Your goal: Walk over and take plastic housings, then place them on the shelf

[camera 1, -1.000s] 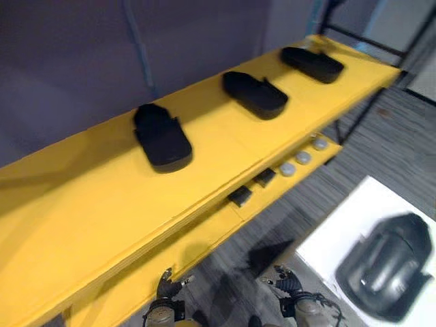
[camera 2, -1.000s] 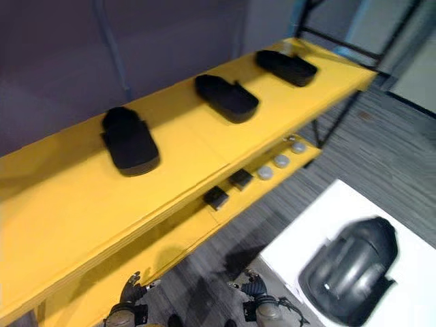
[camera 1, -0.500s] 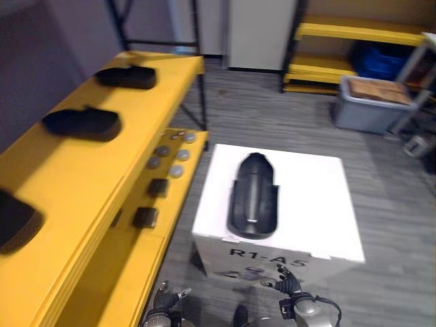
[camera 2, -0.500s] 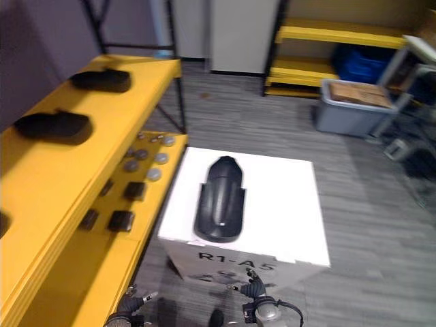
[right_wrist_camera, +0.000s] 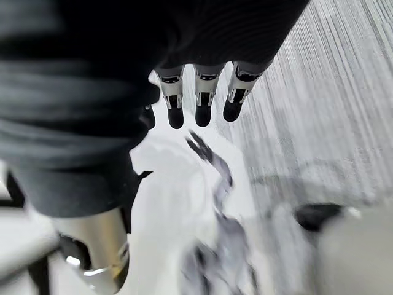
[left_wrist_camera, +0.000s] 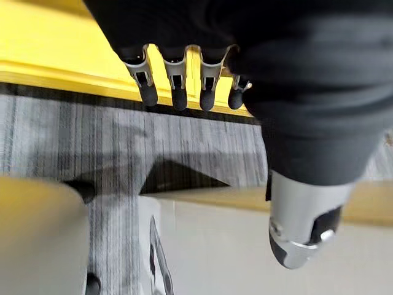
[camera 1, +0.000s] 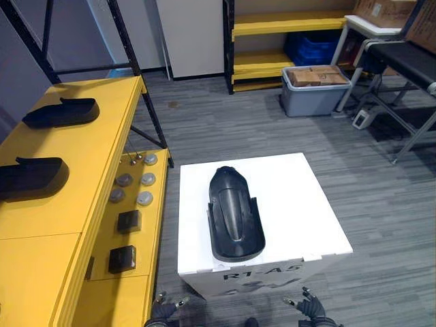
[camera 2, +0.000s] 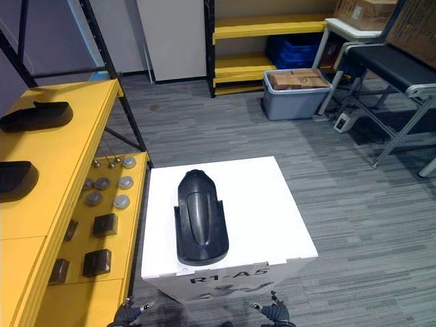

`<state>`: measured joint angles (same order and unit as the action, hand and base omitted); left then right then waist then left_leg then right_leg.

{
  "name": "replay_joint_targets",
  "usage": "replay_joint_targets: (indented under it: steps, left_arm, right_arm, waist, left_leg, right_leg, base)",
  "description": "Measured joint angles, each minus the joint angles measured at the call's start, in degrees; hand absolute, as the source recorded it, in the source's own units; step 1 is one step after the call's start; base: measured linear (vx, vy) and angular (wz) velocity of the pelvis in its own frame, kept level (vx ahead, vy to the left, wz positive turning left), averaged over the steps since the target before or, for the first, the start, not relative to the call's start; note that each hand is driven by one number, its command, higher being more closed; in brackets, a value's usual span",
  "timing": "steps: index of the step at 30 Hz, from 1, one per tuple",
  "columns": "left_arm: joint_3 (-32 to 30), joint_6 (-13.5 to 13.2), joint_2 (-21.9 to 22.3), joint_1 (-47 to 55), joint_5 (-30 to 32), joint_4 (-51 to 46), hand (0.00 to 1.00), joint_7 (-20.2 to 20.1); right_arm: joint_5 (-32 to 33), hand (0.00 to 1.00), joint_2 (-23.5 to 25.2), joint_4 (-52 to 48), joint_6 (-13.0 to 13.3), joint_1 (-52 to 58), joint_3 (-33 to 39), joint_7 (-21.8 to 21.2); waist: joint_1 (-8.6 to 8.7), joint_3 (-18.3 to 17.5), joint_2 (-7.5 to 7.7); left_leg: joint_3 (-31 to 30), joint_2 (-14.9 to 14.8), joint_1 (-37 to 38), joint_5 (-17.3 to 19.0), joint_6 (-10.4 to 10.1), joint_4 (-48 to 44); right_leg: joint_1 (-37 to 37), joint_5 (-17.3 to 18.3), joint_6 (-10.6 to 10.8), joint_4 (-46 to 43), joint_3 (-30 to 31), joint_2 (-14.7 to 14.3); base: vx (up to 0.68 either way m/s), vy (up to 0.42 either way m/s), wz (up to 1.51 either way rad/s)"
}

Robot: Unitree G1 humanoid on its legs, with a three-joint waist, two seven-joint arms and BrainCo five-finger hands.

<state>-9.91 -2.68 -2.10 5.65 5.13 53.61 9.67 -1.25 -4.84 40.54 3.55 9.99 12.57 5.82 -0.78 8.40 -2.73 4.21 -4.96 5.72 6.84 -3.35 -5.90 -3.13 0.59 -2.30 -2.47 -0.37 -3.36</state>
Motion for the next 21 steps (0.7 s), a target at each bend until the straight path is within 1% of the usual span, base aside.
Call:
replay_joint_targets:
  steps: [2, 3, 4, 5, 6, 7, 8, 9, 10, 12, 14, 16, 17, 19, 20, 21]
  left_arm:
    - [-0.93, 0.00, 0.04, 1.27, -0.04, -1.85, 0.00, -0.05]
    - [-1.12, -0.04, 0.02, 2.12, -0.16, -2.96, 0.00, -0.06]
    - [-1.14, -0.11, 0.02, 2.53, -0.17, -3.52, 0.00, -0.07]
    - [-1.59, -0.18, 0.12, 3.36, -0.17, -4.58, 0.00, -0.20]
    - [-2.03, -0.19, 0.24, 3.68, -0.17, -4.87, 0.00, -0.29]
    - [-2.15, -0.25, 0.19, 4.39, -0.16, -5.22, 0.00, -0.47]
    - [-2.15, -0.26, 0.16, 4.77, -0.16, -5.22, 0.00, -0.62]
    - [-2.17, -0.47, 0.15, 5.66, -0.30, -5.25, 0.00, -1.13]
    - [-2.12, -0.53, -0.12, 5.95, -0.47, -5.22, 0.00, -1.15]
    - [-2.11, -0.60, -0.49, 6.56, -0.49, -5.14, 0.00, -1.22]
    - [-2.09, -0.70, -0.84, 7.23, -0.54, -5.02, 0.00, -1.33]
    - [-1.87, -1.01, -1.36, 7.62, -0.71, -4.34, 0.00, -1.67]
    - [-1.70, -1.05, -1.57, 7.61, -0.73, -3.92, 0.00, -1.72]
    - [0.02, -1.05, -2.46, 7.47, -1.00, -3.33, 0.00, -2.40]
    - [0.37, -1.06, -2.68, 7.41, -1.07, -3.27, 0.00, -2.43]
    - [0.88, -1.08, -2.90, 6.97, -1.10, -3.02, 0.00, -2.44]
  right_arm:
    - [0.19, 0.00, -0.67, -9.16, 0.01, 2.16, 3.48, 0.84]
    - [0.10, 0.00, -1.31, -14.18, -0.34, 3.37, 5.64, 2.00]
    - [-0.03, 0.00, -1.69, -16.88, -0.31, 4.08, 6.76, 2.27]
    - [-0.35, 0.00, -2.66, -24.56, -0.28, 5.41, 8.55, 2.79]
    - [-0.83, 0.00, -3.04, -27.82, -0.21, 5.72, 9.25, 2.92]
    - [-1.80, 0.00, -4.02, -33.38, -0.17, 5.82, 10.30, 3.17]
    - [-2.59, 0.00, -4.59, -35.96, -0.11, 5.78, 10.83, 3.17]
    - [-3.76, 0.00, -5.86, -40.61, 0.15, 5.23, 11.84, 3.20]
    - [-3.92, 0.00, -6.74, -43.19, 0.19, 4.99, 11.91, 3.21]
    - [-4.84, 0.00, -8.15, -47.25, 0.60, 3.60, 11.22, 3.04]
    - [-4.91, 0.00, -9.70, -50.55, 1.82, 1.24, 8.75, 2.74]
    - [-4.85, 0.00, -11.86, -53.60, 4.29, -3.02, 2.54, 1.96]
    - [-4.82, 0.00, -12.27, -53.73, 4.88, -4.35, 0.78, 1.88]
    - [-4.86, 0.00, -12.77, -52.93, 6.41, -10.16, -7.32, 0.94]
    - [-4.87, 0.00, -12.77, -52.30, 6.57, -11.64, -9.35, 0.82]
    - [-4.92, 0.00, -12.71, -49.77, 6.69, -14.95, -12.85, 0.65]
  waist:
    - [0.11, -0.15, 0.31]
    - [0.06, -0.58, 0.63]
    - [0.05, -0.74, 0.74]
    - [0.20, -1.03, 0.83]
    - [0.36, -1.08, 0.93]
    - [0.73, -1.25, 1.25]
    - [0.81, -1.43, 1.54]
    - [0.87, -2.00, 1.82]
    - [0.87, -2.14, 2.27]
    - [1.00, -2.41, 2.58]
    - [1.25, -2.59, 2.81]
    - [1.30, -2.67, 3.01]
    - [1.27, -2.72, 3.08]
    - [0.51, -2.79, 3.14]
    - [0.17, -2.81, 3.09]
    - [-0.36, -2.83, 3.05]
  left_leg:
    - [0.14, 0.12, 1.18, -0.44, -0.67, 0.71]
    - [0.24, 0.16, 1.44, -0.55, -0.75, 0.96]
    - [0.26, 0.20, 1.43, -0.62, -0.65, 1.09]
    - [0.34, 0.44, 1.40, -0.98, -0.42, 1.48]
    - [0.35, 0.51, 1.39, -1.13, -0.32, 1.64]
    - [0.28, 0.56, 1.38, -1.22, -0.21, 1.79]
    - [0.26, 0.58, 1.39, -1.24, -0.18, 1.87]
    - [0.15, 0.59, 1.49, -1.34, -0.03, 2.00]
    - [0.01, 0.59, 1.50, -1.40, 0.07, 2.15]
    - [-0.42, 0.60, 1.58, -1.51, 0.25, 2.58]
    - [-0.38, 0.66, 1.47, -1.70, 0.54, 2.90]
    - [-0.35, 0.73, 1.45, -1.83, 0.74, 3.32]
    - [-0.33, 0.73, 1.47, -1.84, 0.75, 3.36]
    - [-0.45, 0.74, 1.39, -1.94, 0.86, 3.69]
    - [-0.46, 0.74, 1.32, -1.98, 0.90, 3.75]
    - [-0.56, 0.77, 1.27, -2.08, 0.84, 3.81]
  right_leg:
    - [-0.90, 0.50, 0.69, -0.04, -0.25, 0.23]
    - [-1.06, 0.66, 0.78, -0.09, -0.26, 0.27]
    - [-1.03, 0.74, 0.75, -0.09, -0.27, 0.31]
    - [-0.85, 0.98, 0.65, -0.07, -0.28, 0.54]
    - [-0.79, 1.02, 0.67, -0.05, -0.28, 0.60]
    - [-0.82, 1.04, 0.66, 0.00, -0.31, 0.65]
    - [-0.83, 1.05, 0.66, 0.08, -0.34, 0.65]
    - [-0.95, 1.05, 0.66, 0.13, -0.52, 0.65]
    - [-0.96, 1.04, 0.66, 0.16, -0.69, 0.64]
    - [-0.97, 0.88, 0.49, 0.37, -0.90, 0.63]
    - [-1.09, 0.48, 0.96, 1.50, -0.76, 0.62]
    - [-1.92, -0.60, 1.15, 3.26, -0.65, 0.64]
    - [-1.94, -0.81, 0.98, 3.61, -0.64, 0.63]
    - [-2.02, -1.37, 1.14, 4.78, -0.76, 0.62]
    - [-2.06, -1.63, 1.22, 5.12, -0.76, 0.62]
    - [-2.14, -2.03, 1.13, 5.53, -0.87, 0.62]
  base:
    - [0.09, 0.038, 0.02]
    - [0.05, 0.029, 0.01]
    - [0.04, 0.041, -0.01]
    - [0.01, 0.031, 0.01]
    - [-0.01, 0.033, 0.03]
    - [-0.03, 0.019, 0.05]
    - [-0.05, 0.023, 0.07]
    - [-0.07, 0.019, 0.07]
    - [-0.07, 0.016, 0.08]
    - [-0.10, 0.015, 0.05]
    - [-0.12, 0.025, -0.03]
    - [-0.09, 0.030, -0.03]
    - [-0.09, 0.026, 0.01]
    - [-0.06, 0.014, 0.01]
    - [0.00, 0.000, 0.00]
    - [0.04, 0.009, 0.08]
